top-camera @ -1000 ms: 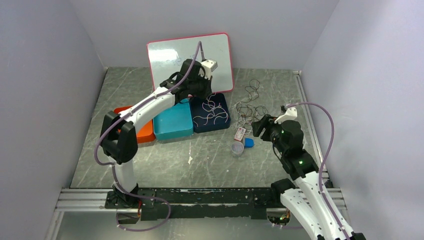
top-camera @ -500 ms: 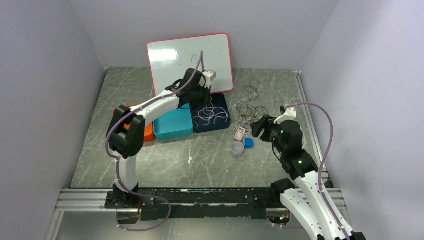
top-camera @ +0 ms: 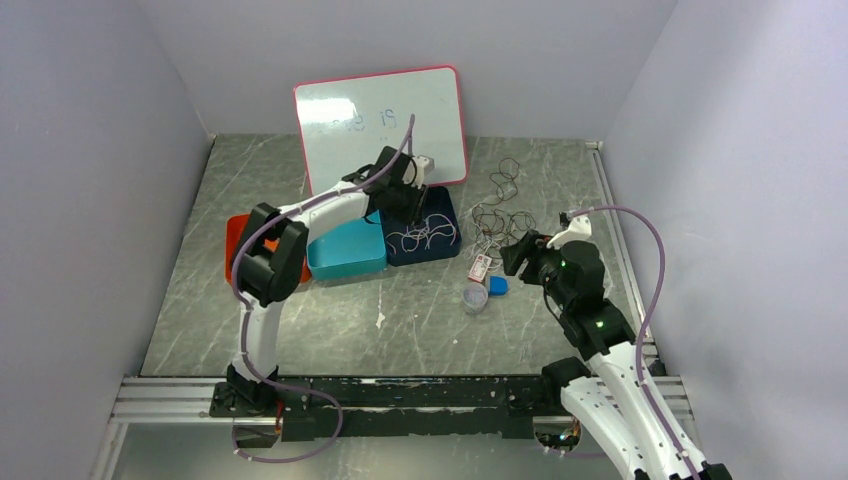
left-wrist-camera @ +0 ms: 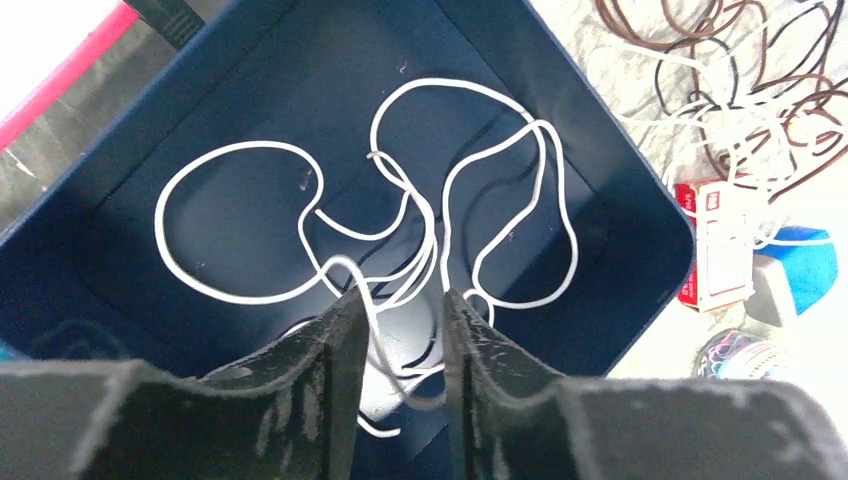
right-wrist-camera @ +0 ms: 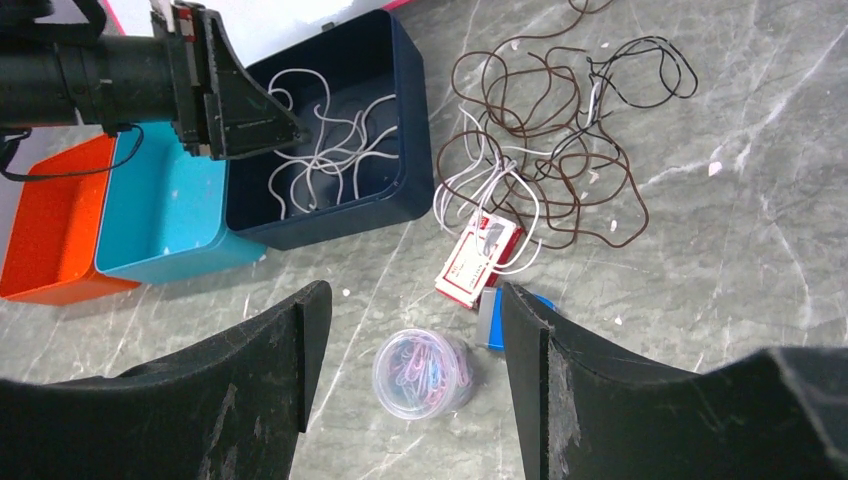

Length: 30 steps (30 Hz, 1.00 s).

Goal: Untangle the cables

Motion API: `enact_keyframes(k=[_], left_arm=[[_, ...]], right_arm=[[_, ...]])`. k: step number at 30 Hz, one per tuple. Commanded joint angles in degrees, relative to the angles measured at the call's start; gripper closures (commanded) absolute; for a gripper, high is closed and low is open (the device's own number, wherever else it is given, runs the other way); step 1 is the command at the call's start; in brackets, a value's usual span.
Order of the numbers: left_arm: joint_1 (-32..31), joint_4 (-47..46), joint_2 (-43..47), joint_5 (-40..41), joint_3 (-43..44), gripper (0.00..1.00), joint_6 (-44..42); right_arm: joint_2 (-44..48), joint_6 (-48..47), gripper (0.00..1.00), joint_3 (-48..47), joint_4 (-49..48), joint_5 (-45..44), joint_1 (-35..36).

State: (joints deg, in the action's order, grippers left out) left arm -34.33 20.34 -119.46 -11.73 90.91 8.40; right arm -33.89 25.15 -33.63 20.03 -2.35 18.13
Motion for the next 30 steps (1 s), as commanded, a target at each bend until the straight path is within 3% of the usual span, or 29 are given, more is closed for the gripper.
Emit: enact_keyframes(k=[1,6,7,9,13,19,26,30], left_arm=[[-0.1,0.9,4.5,2.0,2.6,0.58,-0.3],[-0.1,2.5,7.8,3.8,4.3,0.43,-0.9],[-0.1,2.7,8.7,4.1,4.3,0.33,-1.1],[-0.1,3.1,11.2,4.9,3.9,0.3,-1.2],[-0.1,2.7,17.4,6.0,0.5,0.29,-0.5],[-0.1,-1.2,30.2,4.4,-12.1,0.32,2.6],[-0.6,-3.4,43.0,2.3,-26.6,0.34,6.2],[-1.4,-3.3,49.1,2.7,-31.6,0.34,7.9]], right_arm=[[0.1,0.3,0.34,0.6,-0.7,-0.2,0.2],[-0.6,1.6,0.33,0.3,0.6,-3.0,0.2],[-0.7,2.4,0.33,0.2,1.0,-4.0,0.2],[-1.1,4.2,0.33,-0.2,2.1,-5.8,0.2],[-4.7,5.6,0.33,-2.5,6.1,-7.9,0.2],[-9.0,7.6,0.36,-1.8,6.9,-7.8,0.2],[-14.8,9.3,0.47,2.1,0.6,-4.3,0.0],[-18.8,11.8,0.48,5.0,-6.7,-1.1,-0.7]])
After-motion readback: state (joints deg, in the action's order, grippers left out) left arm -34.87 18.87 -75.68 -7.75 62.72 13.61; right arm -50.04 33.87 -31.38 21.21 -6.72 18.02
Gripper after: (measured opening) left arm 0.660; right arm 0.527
